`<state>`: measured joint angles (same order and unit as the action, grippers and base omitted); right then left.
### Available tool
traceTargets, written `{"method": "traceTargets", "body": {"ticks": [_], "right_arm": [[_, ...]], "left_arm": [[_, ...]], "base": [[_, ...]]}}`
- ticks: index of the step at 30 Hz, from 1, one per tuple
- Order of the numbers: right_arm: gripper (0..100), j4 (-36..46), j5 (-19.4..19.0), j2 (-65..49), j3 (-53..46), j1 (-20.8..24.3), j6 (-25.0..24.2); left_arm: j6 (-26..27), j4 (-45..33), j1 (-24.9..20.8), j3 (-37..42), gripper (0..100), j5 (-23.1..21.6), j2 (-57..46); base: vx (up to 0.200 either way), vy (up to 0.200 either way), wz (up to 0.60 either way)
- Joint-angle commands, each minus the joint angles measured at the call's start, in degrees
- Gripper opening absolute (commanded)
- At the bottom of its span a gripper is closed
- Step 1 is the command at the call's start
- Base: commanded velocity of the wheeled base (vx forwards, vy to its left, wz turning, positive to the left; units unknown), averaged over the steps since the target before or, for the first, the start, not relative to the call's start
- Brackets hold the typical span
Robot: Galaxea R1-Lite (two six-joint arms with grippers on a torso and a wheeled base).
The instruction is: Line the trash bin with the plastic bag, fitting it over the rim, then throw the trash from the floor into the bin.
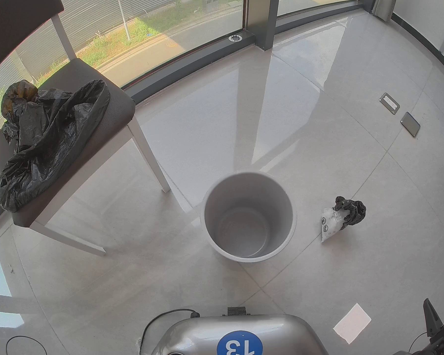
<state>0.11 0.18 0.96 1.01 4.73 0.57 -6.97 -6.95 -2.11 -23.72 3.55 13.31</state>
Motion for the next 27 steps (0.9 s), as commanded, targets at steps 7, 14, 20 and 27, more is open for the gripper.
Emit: {"method": "traceTargets", "body": {"ticks": [7,14,20,27], "right_arm": [[100,-0.02,-0.18,-0.96,-1.01,0.02,1.18],[100,0.07,-0.01,-0.96,-0.92,0.02,0.48],[100,0.07,0.26,-0.96,-0.92,0.02,0.13],[100,0.07,0.43,-0.96,-0.92,0.02,0.22]], "left_arm": [[5.48,-14.85,3.34,-31.47,100,8.93,39.6],[5.13,-14.41,16.52,-34.02,100,5.68,48.04],[5.39,-14.23,19.95,-33.93,100,3.57,50.14],[5.13,-12.91,20.21,-29.98,100,2.43,50.41]], "base": [[0.0,0.0,0.0],[0.0,0.0,0.0],[0.0,0.0,0.0],[0.0,0.0,0.0]]}}
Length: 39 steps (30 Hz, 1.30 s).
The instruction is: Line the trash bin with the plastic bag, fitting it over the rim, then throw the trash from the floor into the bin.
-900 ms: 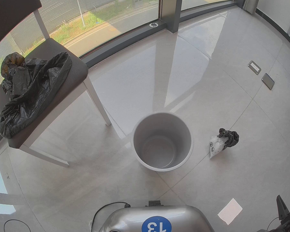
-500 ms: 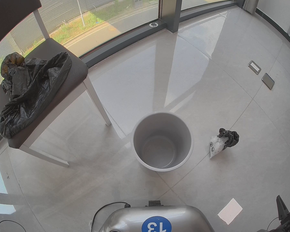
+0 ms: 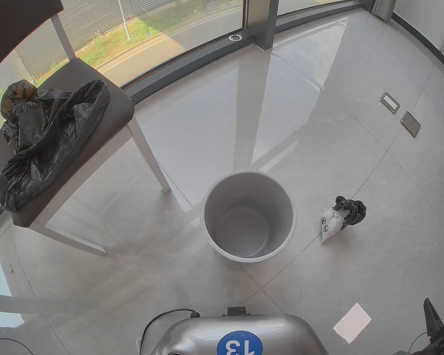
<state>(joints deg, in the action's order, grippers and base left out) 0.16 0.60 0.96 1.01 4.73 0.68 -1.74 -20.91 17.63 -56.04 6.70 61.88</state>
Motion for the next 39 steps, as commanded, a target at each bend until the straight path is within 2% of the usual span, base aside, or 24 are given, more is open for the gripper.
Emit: {"method": "traceTargets", "body": {"ticks": [1,6,12,17,34,35,39], "right_arm": [[100,0.11,0.02,-0.96,-0.92,0.02,0.02],[100,0.02,-0.07,-0.96,-0.92,0.02,0.02],[100,0.02,0.02,-0.96,-0.92,0.02,-0.07],[100,0.02,0.02,-0.96,-0.92,0.02,-0.07],[100,0.02,0.02,-0.96,-0.92,0.02,0.11],[100,0.02,0.02,-0.96,-1.01,0.02,0.28],[100,0.02,0.02,-0.96,-0.92,0.02,0.37]], "left_arm": [[-0.1,2.01,0.48,3.31,100,-1.26,1.75],[-0.1,7.9,2.15,6.73,100,-3.54,2.54],[0.6,13.88,9.71,8.93,100,-8.55,5.97],[1.39,16.51,12.52,8.93,100,-9.43,9.05],[0.51,20.2,11.9,9.19,100,-12.68,12.04],[-0.45,19.94,10.94,9.19,100,-14.09,10.19],[-1.86,19.85,10.59,9.81,100,-14.53,10.1]], "base": [[0.0,0.0,0.0],[0.0,0.0,0.0],[0.0,0.0,0.0],[0.0,0.0,0.0],[0.0,0.0,0.0],[0.0,0.0,0.0],[0.0,0.0,0.0]]}}
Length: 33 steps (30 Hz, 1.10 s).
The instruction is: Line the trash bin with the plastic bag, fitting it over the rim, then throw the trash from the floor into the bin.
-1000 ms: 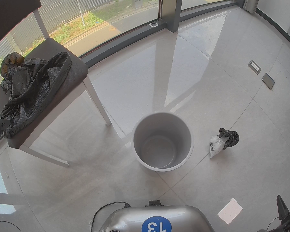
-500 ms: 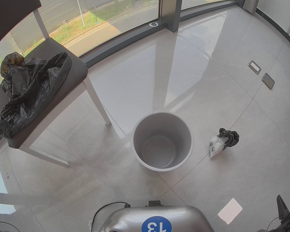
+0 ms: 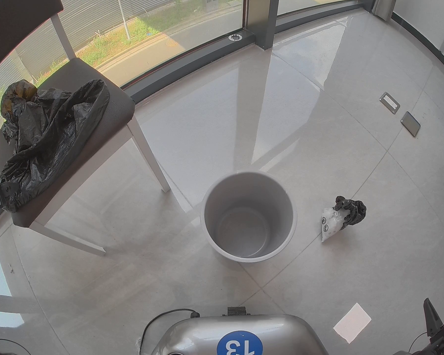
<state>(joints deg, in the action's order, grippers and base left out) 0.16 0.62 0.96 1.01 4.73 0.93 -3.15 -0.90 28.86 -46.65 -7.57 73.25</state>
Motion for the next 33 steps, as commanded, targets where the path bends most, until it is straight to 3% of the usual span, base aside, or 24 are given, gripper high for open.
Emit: {"method": "traceTargets", "body": {"ticks": [1,13,14,24,33], "right_arm": [[100,0.02,-0.01,-0.96,-0.92,0.02,0.13],[100,0.02,-0.01,-0.96,-0.92,0.02,0.22],[100,0.02,-0.01,-0.96,-0.92,0.02,0.22],[100,0.02,0.08,-0.96,-1.01,0.02,0.22],[100,0.02,0.17,-0.96,-0.92,0.02,-0.05]], "left_arm": [[-0.55,0.29,-0.64,1.39,100,-0.52,-0.66],[-1.43,4.33,-1.08,2.18,100,-0.69,1.1],[-1.43,4.95,-1.08,2.36,0,-0.69,1.1],[-1.25,6.0,-0.64,5.08,0,-4.12,-1.01],[-0.19,8.72,-0.55,7.01,0,-4.38,-2.85]], "base": [[0.0,0.0,0.0],[0.0,0.0,0.0],[0.0,0.0,0.0],[0.0,0.0,0.0],[0.0,0.0,0.0]]}}
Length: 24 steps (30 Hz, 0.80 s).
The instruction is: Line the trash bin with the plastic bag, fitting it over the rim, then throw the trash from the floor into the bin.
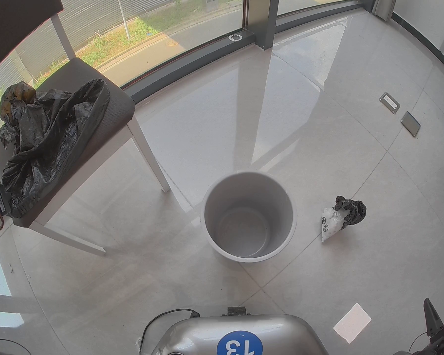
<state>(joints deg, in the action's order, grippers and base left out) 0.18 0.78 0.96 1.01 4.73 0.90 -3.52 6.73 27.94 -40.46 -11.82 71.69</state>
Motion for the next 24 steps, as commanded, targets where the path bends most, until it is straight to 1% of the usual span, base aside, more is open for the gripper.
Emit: {"method": "traceTargets", "body": {"ticks": [1,3,4,5,7,9,10,11,12,14,15,18,20,21,22,23,24], "right_arm": [[100,-0.01,0.01,-0.96,-0.92,0.02,0.06],[100,-0.01,0.01,-0.96,-0.92,0.02,0.06],[100,-0.01,0.01,-0.96,-0.92,0.02,0.06],[100,-0.01,0.01,-0.96,-0.92,0.02,-0.02],[100,-0.01,0.01,-0.96,-0.92,0.02,-0.11],[100,-0.01,0.01,-0.96,-0.92,0.02,-0.11],[100,-0.01,0.01,-0.96,-0.92,0.02,-0.11],[100,-0.01,0.01,-0.96,-0.92,0.02,-0.11],[100,-0.01,-0.08,-0.96,-0.92,0.02,0.24],[100,-0.01,-0.08,-0.96,-0.92,0.02,0.5],[100,-0.01,-0.16,-0.96,-0.92,0.02,0.59],[100,-0.01,-0.25,-0.96,-1.01,0.02,0.77],[100,-0.01,-0.69,-0.96,-0.92,0.02,0.77],[100,-0.01,-0.78,-0.96,-0.92,0.02,0.77],[100,-0.01,-0.87,-0.96,-0.92,0.02,0.94],[100,-0.01,-0.96,-0.96,-0.92,0.02,0.94],[100,-0.01,-1.13,-0.96,-1.01,0.02,1.03]], "left_arm": [[0.01,1.97,0.45,1.0,0,-0.04,-1.29],[-0.87,4.61,0.45,1.26,0,-0.3,-1.56],[-0.87,4.61,0.45,1.26,0,-0.3,-1.56],[-2.45,6.54,0.45,1.35,0,-0.22,-1.73],[-8.34,8.92,-0.08,1.09,0,-0.3,-3.14],[-12.39,9.0,-0.17,-0.06,0,-0.22,-3.84],[-12.65,9.0,-0.17,-0.14,0,-0.3,-3.93],[-14.93,8.92,-0.43,-1.2,0,-0.57,-4.19],[-18.54,8.56,-1.31,-3.22,0,-0.39,-3.93],[-22.49,8.39,-2.19,-5.24,0,-0.3,-3.58],[-23.28,7.86,-2.45,-5.86,0,-0.22,-3.58],[-22.76,0.48,-3.86,-9.02,0,0.4,-5.69],[-20.3,-7.78,-6.06,-12.89,0,-0.04,-10.52],[-19.77,-9.37,-6.41,-13.68,0,-0.3,-11.31],[-17.04,-18.51,-9.57,-18.34,0,-2.76,-15.53],[-16.6,-21.14,-10.63,-19.66,0,-4.0,-16.59],[-15.64,-30.02,-14.85,-24.05,0,-8.57,-19.49]], "base": [[0.0,0.0,0.0],[0.0,0.0,0.0],[0.0,0.0,0.0],[0.0,0.0,0.0],[0.0,0.0,0.0],[0.0,0.0,0.0],[0.0,0.0,0.0],[0.0,0.0,0.0],[0.0,0.0,0.0],[0.0,0.0,0.0],[0.0,0.0,0.0],[0.0,0.0,0.0],[0.0,0.0,0.0],[0.0,0.0,0.0],[0.0,0.0,0.0],[0.0,0.0,0.0],[0.0,0.0,0.0]]}}
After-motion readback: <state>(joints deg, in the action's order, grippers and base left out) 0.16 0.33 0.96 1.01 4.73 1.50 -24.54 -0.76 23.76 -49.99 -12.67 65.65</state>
